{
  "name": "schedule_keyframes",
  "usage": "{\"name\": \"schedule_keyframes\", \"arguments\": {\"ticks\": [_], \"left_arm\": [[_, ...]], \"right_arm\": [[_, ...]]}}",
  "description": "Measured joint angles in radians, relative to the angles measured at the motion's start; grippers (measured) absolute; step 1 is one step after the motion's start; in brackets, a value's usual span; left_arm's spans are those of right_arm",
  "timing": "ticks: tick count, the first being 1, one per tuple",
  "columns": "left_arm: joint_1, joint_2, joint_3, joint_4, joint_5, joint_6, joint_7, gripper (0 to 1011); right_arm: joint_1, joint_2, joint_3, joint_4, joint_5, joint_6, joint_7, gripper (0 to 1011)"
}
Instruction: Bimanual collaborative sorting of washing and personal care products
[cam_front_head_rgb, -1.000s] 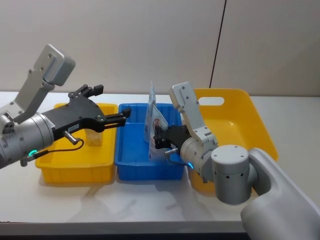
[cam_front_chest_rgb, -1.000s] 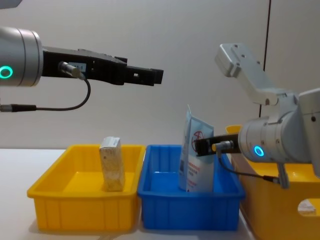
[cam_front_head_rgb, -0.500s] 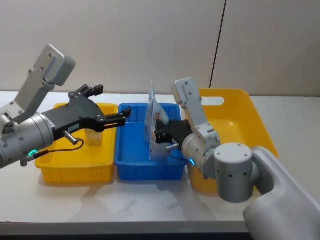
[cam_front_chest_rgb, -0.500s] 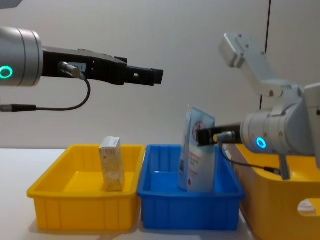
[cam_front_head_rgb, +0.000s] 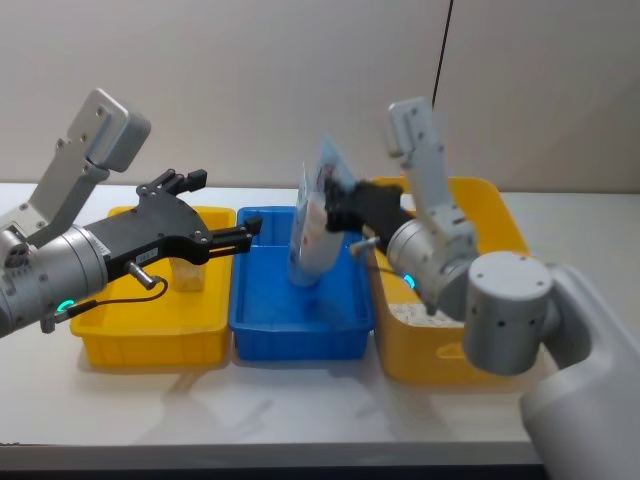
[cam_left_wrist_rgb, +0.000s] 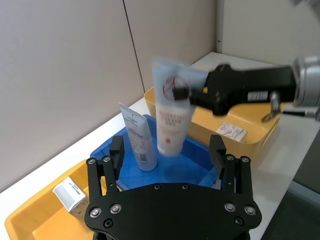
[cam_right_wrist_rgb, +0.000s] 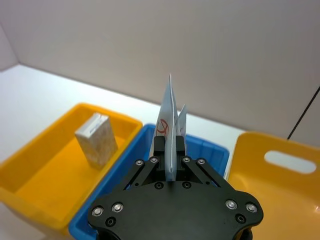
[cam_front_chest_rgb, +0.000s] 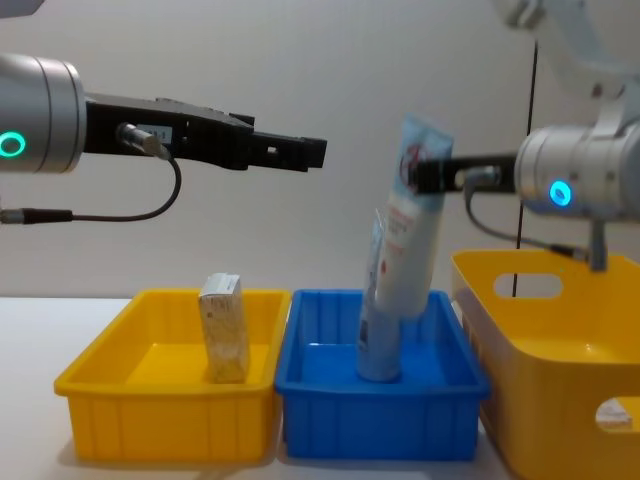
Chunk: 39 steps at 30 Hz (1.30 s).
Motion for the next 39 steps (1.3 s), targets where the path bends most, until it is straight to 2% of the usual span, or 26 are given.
{"name": "schedule_keyframes", "arguments": {"ticks": [10,21,31,39], "left_arm": [[0.0,0.0,0.0,0.0,0.0,0.0,0.0,1001],[0.0,0.0,0.0,0.0,0.0,0.0,0.0,1001],[0.0,0.0,0.0,0.0,0.0,0.0,0.0,1001],[0.0,0.0,0.0,0.0,0.0,0.0,0.0,1001]], "right_arm": [[-0.001,0.028,0.069,-0.098,0.028,-0.022,0.023,81],[-0.022,0.065,0.146,-0.167,0.033,-0.026,0.012,81],[-0.043,0.09,0.195,-0.181,0.026,-0.016,-0.002,80],[-0.053,0.095,0.212,-0.165,0.019,-0.005,-0.005,80]]}}
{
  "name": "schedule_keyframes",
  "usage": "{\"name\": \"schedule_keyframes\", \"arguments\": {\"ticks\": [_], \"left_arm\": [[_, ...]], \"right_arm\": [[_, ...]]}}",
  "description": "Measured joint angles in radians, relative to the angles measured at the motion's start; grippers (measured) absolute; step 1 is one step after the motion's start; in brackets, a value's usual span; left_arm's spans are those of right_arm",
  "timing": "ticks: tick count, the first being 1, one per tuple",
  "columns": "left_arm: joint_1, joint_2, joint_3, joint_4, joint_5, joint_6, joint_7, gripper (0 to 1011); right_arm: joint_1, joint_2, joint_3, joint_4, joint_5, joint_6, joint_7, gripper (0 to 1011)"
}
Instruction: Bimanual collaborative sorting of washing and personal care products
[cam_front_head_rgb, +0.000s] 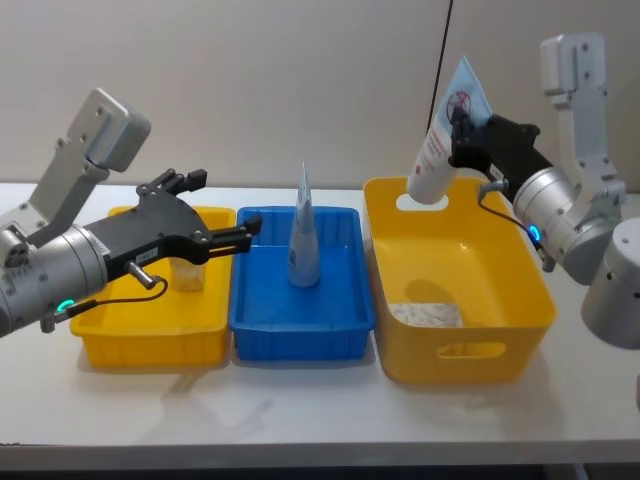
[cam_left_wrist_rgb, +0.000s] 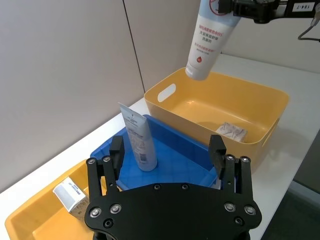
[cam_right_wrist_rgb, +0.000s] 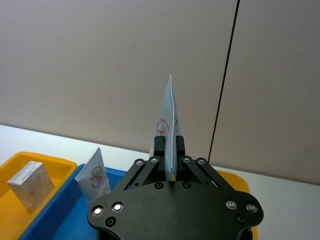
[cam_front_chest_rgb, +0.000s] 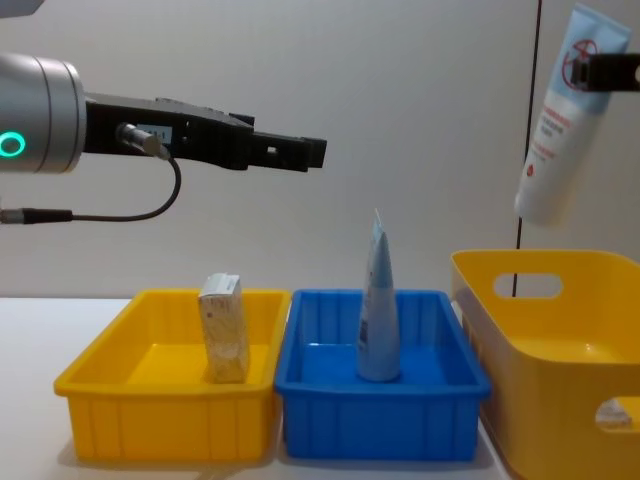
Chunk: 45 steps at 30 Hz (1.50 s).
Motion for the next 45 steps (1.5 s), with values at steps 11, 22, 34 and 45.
{"name": "schedule_keyframes", "arguments": {"ticks": [11,22,34,45], "left_arm": [[0.0,0.0,0.0,0.0,0.0,0.0,0.0,1001],[0.0,0.0,0.0,0.0,0.0,0.0,0.0,1001],[0.0,0.0,0.0,0.0,0.0,0.0,0.0,1001],[0.0,0.0,0.0,0.0,0.0,0.0,0.0,1001]], "right_arm": [[-0.002,0.0,0.008,0.049,-0.02,0.006,-0.011,80],[-0.002,0.0,0.011,0.075,-0.032,0.008,-0.017,318],[-0.001,0.0,0.012,0.087,-0.037,0.009,-0.019,733],[-0.001,0.0,0.013,0.091,-0.039,0.009,-0.02,1002]]}}
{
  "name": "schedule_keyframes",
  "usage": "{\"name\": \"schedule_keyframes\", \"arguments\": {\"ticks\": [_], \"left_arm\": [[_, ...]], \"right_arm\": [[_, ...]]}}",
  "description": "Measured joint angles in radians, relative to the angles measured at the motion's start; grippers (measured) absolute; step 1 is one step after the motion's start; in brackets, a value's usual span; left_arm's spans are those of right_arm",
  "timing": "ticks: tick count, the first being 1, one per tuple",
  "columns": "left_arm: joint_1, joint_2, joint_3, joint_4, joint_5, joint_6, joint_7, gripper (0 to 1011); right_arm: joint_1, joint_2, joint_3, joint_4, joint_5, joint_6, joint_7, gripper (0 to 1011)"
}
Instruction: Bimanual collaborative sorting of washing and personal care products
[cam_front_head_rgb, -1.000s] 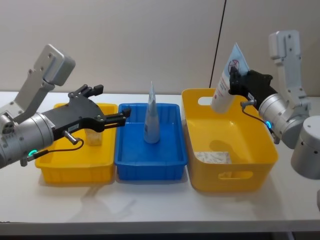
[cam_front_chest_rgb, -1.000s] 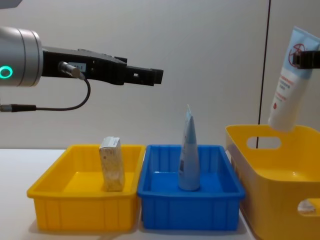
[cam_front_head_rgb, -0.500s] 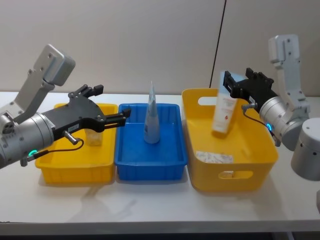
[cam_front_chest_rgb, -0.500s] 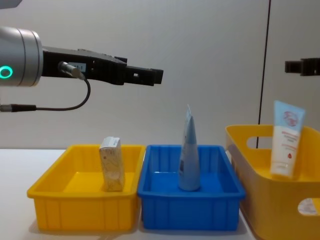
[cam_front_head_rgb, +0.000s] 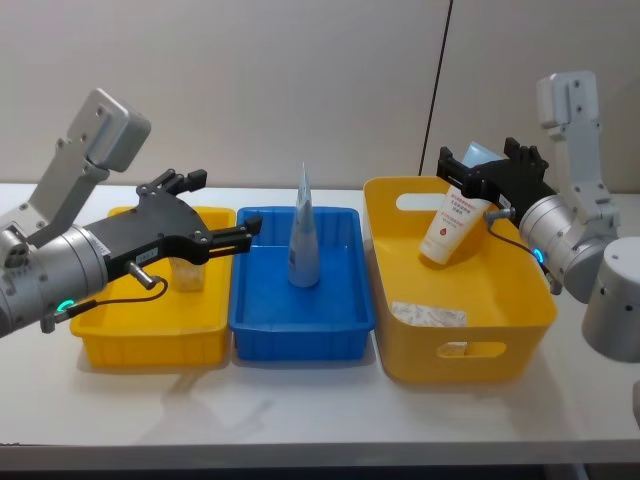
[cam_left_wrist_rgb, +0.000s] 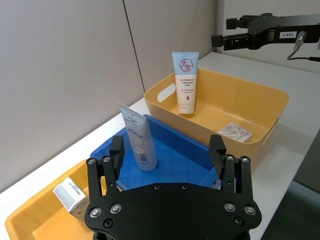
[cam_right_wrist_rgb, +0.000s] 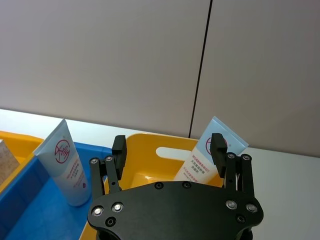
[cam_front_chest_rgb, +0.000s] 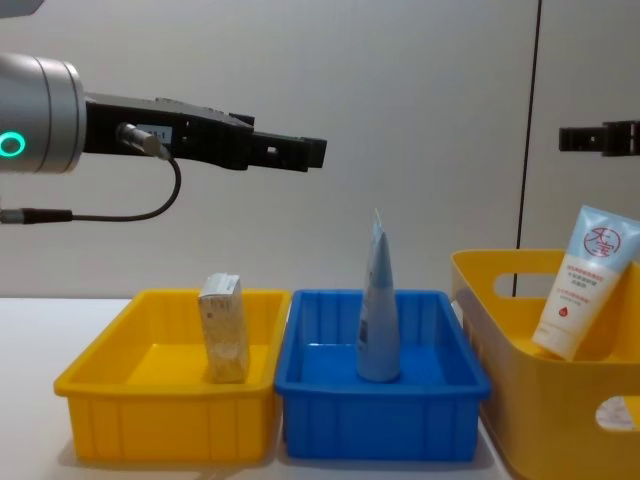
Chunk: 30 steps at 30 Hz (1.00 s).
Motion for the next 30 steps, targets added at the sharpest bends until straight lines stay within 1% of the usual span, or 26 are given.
{"name": "schedule_keyframes", "arguments": {"ticks": [7,12,16,23,26,27,28,30], "left_arm": [[0.0,0.0,0.0,0.0,0.0,0.0,0.0,1001],[0.0,0.0,0.0,0.0,0.0,0.0,0.0,1001],[0.0,0.0,0.0,0.0,0.0,0.0,0.0,1001],[0.0,0.0,0.0,0.0,0.0,0.0,0.0,1001],[0.0,0.0,0.0,0.0,0.0,0.0,0.0,1002],[0.0,0.0,0.0,0.0,0.0,0.0,0.0,1001],[0.0,0.0,0.0,0.0,0.0,0.0,0.0,1001],[0.0,0.0,0.0,0.0,0.0,0.0,0.0,1001]], "right_arm": [[-0.001,0.0,0.0,0.001,0.0,0.0,0.0,1002],[-0.01,0.006,0.0,-0.004,0.002,-0.001,0.018,1002],[-0.023,0.017,0.0,-0.013,0.013,-0.001,0.05,1002],[-0.055,0.047,-0.003,-0.035,0.037,-0.001,0.119,1002],[-0.076,0.069,-0.006,-0.05,0.055,-0.002,0.164,1002],[-0.08,0.073,-0.007,-0.053,0.057,-0.002,0.17,1002],[-0.088,0.082,-0.008,-0.058,0.065,-0.003,0.191,1002],[-0.093,0.088,-0.01,-0.062,0.069,-0.003,0.2,1002]]}}
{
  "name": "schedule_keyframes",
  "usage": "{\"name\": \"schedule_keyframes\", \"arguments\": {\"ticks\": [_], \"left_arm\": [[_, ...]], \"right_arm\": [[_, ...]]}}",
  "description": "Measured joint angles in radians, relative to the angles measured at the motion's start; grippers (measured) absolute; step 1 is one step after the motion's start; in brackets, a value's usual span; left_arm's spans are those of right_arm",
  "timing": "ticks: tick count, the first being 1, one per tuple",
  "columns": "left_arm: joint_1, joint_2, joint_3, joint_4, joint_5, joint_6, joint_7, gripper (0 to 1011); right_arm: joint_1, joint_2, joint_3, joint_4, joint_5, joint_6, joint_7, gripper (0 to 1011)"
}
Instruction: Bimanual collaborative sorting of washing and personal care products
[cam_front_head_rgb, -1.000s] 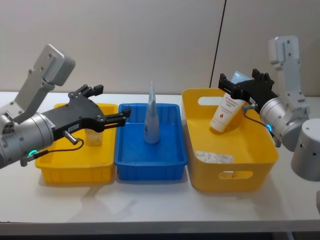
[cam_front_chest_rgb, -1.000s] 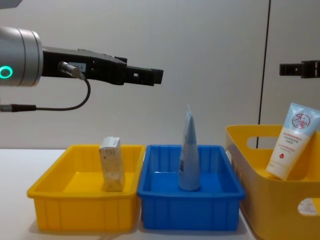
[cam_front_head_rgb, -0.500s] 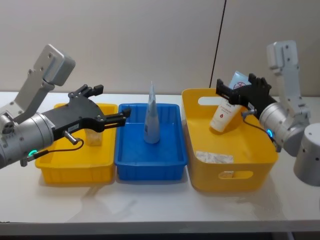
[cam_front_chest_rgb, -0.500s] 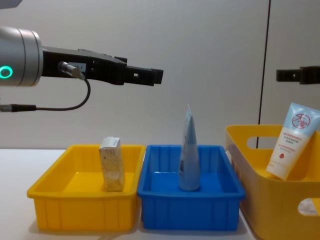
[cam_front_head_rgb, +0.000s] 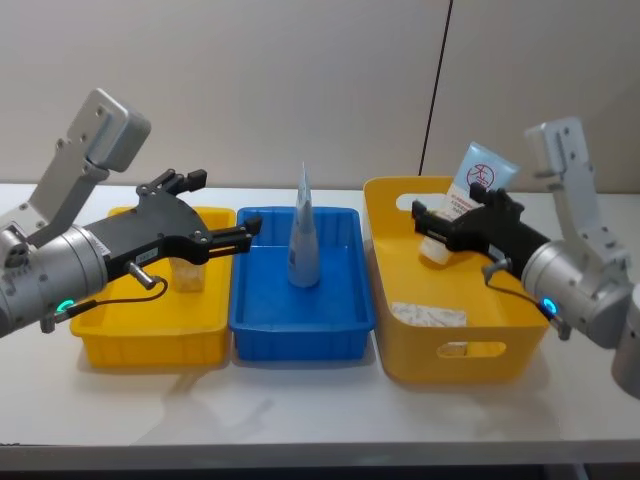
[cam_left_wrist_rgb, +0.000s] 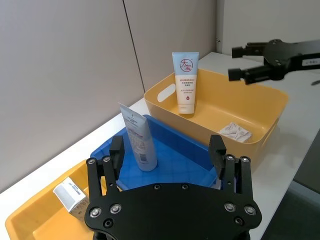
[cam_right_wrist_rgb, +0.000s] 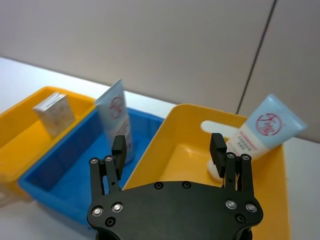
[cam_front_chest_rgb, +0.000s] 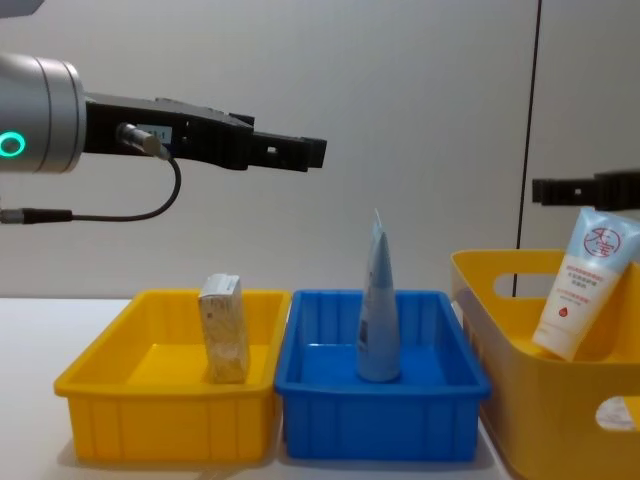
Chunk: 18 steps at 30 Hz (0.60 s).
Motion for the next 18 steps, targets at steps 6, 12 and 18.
{"name": "schedule_keyframes", "arguments": {"ticks": [6,12,18], "left_arm": [[0.0,0.0,0.0,0.0,0.0,0.0,0.0,1002],[0.0,0.0,0.0,0.0,0.0,0.0,0.0,1001],[0.0,0.0,0.0,0.0,0.0,0.0,0.0,1001]], "right_arm": [[-0.038,0.046,-0.008,-0.026,0.034,-0.005,0.09,1002],[-0.072,0.088,-0.016,-0.048,0.064,-0.012,0.167,1002],[-0.097,0.118,-0.023,-0.065,0.084,-0.017,0.216,1002]]}}
